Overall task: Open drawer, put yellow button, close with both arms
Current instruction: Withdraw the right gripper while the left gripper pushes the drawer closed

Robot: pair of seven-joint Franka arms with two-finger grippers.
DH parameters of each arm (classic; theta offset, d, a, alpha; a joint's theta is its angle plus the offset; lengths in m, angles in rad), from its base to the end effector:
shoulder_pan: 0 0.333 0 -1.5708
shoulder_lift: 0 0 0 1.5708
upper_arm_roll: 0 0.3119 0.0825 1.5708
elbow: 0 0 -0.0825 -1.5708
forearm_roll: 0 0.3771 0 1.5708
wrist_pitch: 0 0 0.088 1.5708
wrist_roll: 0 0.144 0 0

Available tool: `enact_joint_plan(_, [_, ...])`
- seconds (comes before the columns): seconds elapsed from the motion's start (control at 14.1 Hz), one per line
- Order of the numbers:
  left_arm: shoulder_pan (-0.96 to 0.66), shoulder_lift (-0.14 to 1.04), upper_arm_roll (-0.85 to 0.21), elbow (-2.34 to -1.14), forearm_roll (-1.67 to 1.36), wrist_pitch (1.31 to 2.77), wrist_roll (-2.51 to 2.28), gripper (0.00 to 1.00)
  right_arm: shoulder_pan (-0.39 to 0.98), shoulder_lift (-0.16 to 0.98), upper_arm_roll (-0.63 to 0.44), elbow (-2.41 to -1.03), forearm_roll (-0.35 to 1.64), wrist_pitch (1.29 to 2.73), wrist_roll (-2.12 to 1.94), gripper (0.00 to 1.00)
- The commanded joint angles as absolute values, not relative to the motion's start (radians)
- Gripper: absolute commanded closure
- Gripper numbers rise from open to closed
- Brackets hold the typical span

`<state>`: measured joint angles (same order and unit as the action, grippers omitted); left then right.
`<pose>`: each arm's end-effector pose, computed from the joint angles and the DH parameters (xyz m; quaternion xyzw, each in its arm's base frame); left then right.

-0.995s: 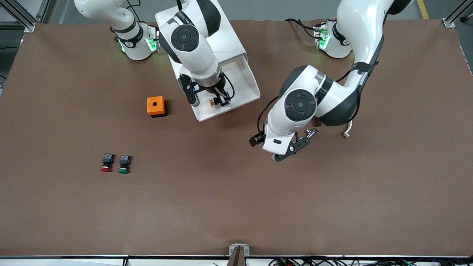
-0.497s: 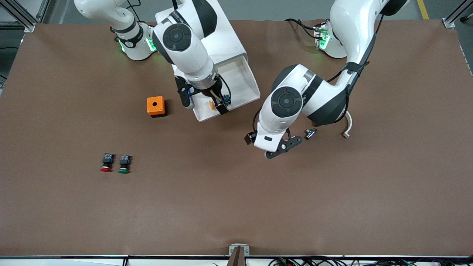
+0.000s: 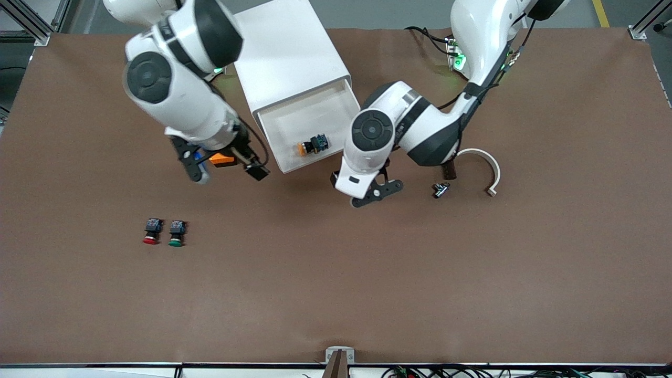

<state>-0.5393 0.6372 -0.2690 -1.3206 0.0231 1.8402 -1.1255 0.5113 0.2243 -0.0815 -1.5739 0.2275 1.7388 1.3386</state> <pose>0.5120 -0.4816 0.3273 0.9810 0.1749 -0.0844 0.0001 0.5462 0.2860 0.4682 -0.8838 0.4557 0.0975 0.0424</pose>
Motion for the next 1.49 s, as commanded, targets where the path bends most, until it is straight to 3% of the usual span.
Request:
enact_joint_plan(0.0, [-0.554, 0.626, -0.293, -1.338, 0.034, 1.842, -1.140, 0.00, 0.410, 0.219, -0.066, -1.531, 0.218, 1.660, 1.136, 0.00])
enact_joint_plan(0.85, [-0.638, 0.638, -0.322, -1.354, -0.251, 1.841, -1.341, 0.00, 0.149, 0.169, -0.069, -1.526, 0.016, 1.637, 0.355, 0.00])
enact_joint_plan(1.42, [-0.676, 0.650, -0.322, -1.385, -0.394, 1.847, -1.373, 0.00, 0.018, 0.091, -0.069, -1.559, 0.012, 1.634, 0.003, 0.00])
